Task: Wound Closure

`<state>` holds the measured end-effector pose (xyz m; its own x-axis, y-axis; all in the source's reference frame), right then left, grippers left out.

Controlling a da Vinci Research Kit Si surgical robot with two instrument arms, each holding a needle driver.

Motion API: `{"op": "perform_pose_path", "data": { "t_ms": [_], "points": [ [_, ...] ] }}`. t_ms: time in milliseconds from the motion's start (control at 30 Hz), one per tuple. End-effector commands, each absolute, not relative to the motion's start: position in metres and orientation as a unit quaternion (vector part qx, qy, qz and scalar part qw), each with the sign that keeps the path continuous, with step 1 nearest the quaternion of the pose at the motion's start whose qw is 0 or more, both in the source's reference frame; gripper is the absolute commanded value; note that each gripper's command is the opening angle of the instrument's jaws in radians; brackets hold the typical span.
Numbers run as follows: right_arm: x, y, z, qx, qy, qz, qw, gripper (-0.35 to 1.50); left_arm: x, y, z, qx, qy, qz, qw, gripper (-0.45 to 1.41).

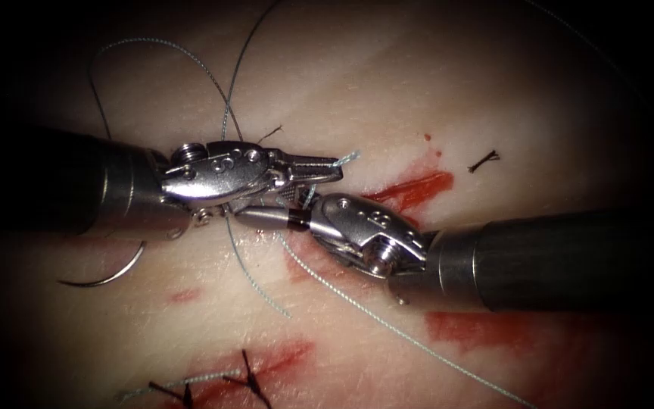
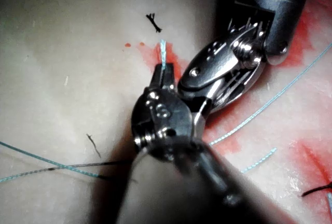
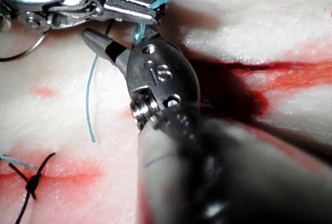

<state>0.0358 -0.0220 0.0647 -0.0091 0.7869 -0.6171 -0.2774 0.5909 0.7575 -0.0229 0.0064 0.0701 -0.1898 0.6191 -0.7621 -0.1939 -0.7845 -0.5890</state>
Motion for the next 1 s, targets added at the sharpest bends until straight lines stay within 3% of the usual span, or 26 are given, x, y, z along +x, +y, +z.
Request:
{"op": "perform_pose_path", "data": {
  "t_ms": [33, 167, 433, 467, 567, 600, 700, 1000],
  "points": [
    [0.0367, -0.0224, 0.0649, 0.215, 0.590, 0.396, 0.670, 0.27, -0.0234, 0.0062, 0.0706, -0.576, -0.185, 0.749, 0.272, -0.45],
    [0.0367, -0.0225, 0.0649, 0.215, 0.590, 0.396, 0.670, -0.33, -0.0234, 0.0062, 0.0705, -0.576, -0.185, 0.749, 0.272, -0.45],
    [0.0366, -0.0224, 0.0650, 0.215, 0.591, 0.393, 0.671, -0.35, -0.0233, 0.0062, 0.0705, -0.576, -0.185, 0.749, 0.272, -0.45],
    [0.0366, -0.0223, 0.0650, 0.215, 0.591, 0.393, 0.671, -0.06, -0.0233, 0.0062, 0.0705, -0.576, -0.186, 0.748, 0.271, -0.45],
    [0.0366, -0.0223, 0.0649, 0.201, 0.596, 0.380, 0.678, 1.03, -0.0232, 0.0064, 0.0704, -0.576, -0.187, 0.748, 0.271, -0.45],
    [0.0366, -0.0223, 0.0650, 0.198, 0.597, 0.376, 0.681, 1.28, -0.0231, 0.0064, 0.0704, -0.576, -0.187, 0.748, 0.271, -0.45],
    [0.0367, -0.0223, 0.0650, 0.191, 0.598, 0.371, 0.684, 1.36, -0.0231, 0.0064, 0.0704, -0.577, -0.187, 0.747, 0.271, -0.45],
    [0.0371, -0.0221, 0.0651, 0.182, 0.605, 0.364, 0.685, 1.36, -0.0231, 0.0064, 0.0703, -0.577, -0.187, 0.747, 0.272, -0.45]
  ]
}}
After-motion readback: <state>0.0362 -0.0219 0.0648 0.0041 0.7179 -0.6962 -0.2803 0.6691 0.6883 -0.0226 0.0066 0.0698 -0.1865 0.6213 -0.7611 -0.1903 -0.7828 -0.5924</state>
